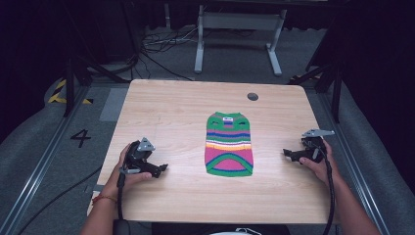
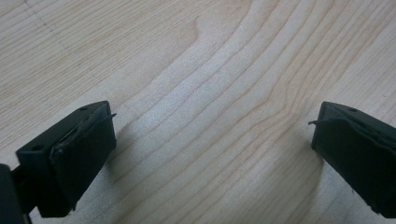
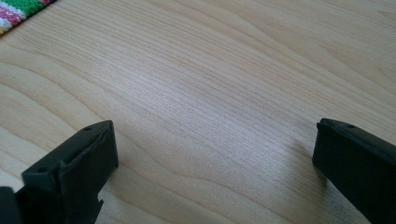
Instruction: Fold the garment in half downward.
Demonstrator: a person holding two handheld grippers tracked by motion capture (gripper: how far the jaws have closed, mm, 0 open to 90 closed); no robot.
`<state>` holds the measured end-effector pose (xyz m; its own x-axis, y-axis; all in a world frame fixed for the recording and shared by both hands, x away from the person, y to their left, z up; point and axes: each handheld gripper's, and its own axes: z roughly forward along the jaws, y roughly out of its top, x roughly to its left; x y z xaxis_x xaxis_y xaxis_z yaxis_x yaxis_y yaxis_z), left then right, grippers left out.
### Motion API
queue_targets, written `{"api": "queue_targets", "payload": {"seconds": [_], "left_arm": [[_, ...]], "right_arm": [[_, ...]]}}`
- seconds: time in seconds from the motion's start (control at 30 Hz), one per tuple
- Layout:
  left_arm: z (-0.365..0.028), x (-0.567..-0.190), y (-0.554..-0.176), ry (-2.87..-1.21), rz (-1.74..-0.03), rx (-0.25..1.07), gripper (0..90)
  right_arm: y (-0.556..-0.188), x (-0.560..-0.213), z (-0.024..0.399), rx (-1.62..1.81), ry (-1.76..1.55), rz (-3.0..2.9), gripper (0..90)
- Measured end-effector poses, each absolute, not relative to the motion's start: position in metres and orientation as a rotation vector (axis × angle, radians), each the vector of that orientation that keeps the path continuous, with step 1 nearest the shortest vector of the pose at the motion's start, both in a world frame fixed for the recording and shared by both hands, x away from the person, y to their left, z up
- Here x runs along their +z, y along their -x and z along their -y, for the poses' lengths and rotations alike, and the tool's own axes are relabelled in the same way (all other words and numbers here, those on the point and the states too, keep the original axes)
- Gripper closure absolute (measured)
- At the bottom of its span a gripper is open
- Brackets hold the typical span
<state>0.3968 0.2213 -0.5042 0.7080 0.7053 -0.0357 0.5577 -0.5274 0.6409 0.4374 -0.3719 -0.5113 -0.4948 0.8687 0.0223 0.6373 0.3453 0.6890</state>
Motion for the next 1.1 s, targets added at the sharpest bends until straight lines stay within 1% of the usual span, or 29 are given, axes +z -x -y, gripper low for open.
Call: {"api": "queue_targets", "payload": {"seconds": [0.4,0.47,0.5,0.53,0.6,0.63,0.67,0.7,0.73,0.77,0.83,0.9,0.97,1.0,1.03,1.07,1.1], "left_arm": [[-0.222,-0.504,-0.395,-2.269,-0.984,0.311,0.6],[-0.223,-0.503,-0.395,-2.268,-0.993,0.309,1.9],[-0.224,-0.502,-0.396,-2.267,-0.996,0.317,4.0],[-0.225,-0.501,-0.397,-2.264,-0.993,0.325,6.6],[-0.227,-0.500,-0.398,-2.245,-0.988,0.312,16.9],[-0.228,-0.500,-0.400,-2.223,-1.003,0.281,19.7],[-0.227,-0.499,-0.403,-2.231,-1.001,0.283,16.7],[-0.227,-0.499,-0.403,-2.231,-1.001,0.283,17.4],[-0.222,-0.498,-0.404,-2.250,-0.977,0.315,21.9],[-0.220,-0.497,-0.405,-2.264,-0.967,0.312,22.8],[-0.213,-0.494,-0.408,-2.294,-0.943,0.295,22.0],[-0.207,-0.490,-0.411,-2.284,-0.929,0.298,22.5],[-0.203,-0.486,-0.414,-2.281,-0.918,0.297,22.8],[-0.196,-0.480,-0.421,-2.287,-0.894,0.313,23.0],[-0.196,-0.480,-0.421,-2.287,-0.894,0.313,23.4],[-0.192,-0.478,-0.424,-2.282,-0.883,0.315,23.4],[-0.188,-0.476,-0.428,-2.273,-0.879,0.306,24.7]], "right_arm": [[-0.436,-0.511,0.372,0.913,-1.347,-2.257,0.4],[-0.436,-0.511,0.372,0.912,-1.343,-2.263,0.4],[-0.436,-0.511,0.372,0.910,-1.341,-2.265,0.5],[-0.436,-0.510,0.372,0.911,-1.341,-2.266,1.8],[-0.436,-0.509,0.373,0.936,-1.330,-2.263,14.4],[-0.436,-0.507,0.373,0.947,-1.326,-2.257,21.7],[-0.436,-0.506,0.374,0.976,-1.319,-2.265,25.0],[-0.436,-0.506,0.374,0.976,-1.319,-2.265,25.0],[-0.436,-0.504,0.371,0.968,-1.289,-2.274,22.2],[-0.435,-0.502,0.368,0.970,-1.269,-2.280,24.0],[-0.435,-0.499,0.364,0.994,-1.225,-2.298,26.0],[-0.434,-0.494,0.357,0.988,-1.174,-2.299,29.6],[-0.436,-0.492,0.354,0.987,-1.178,-2.313,29.5],[-0.440,-0.486,0.349,1.012,-1.187,-2.313,33.1],[-0.440,-0.486,0.349,1.012,-1.187,-2.313,33.1],[-0.441,-0.483,0.347,1.018,-1.160,-2.302,35.0],[-0.444,-0.481,0.344,1.011,-1.158,-2.313,33.9]]}}
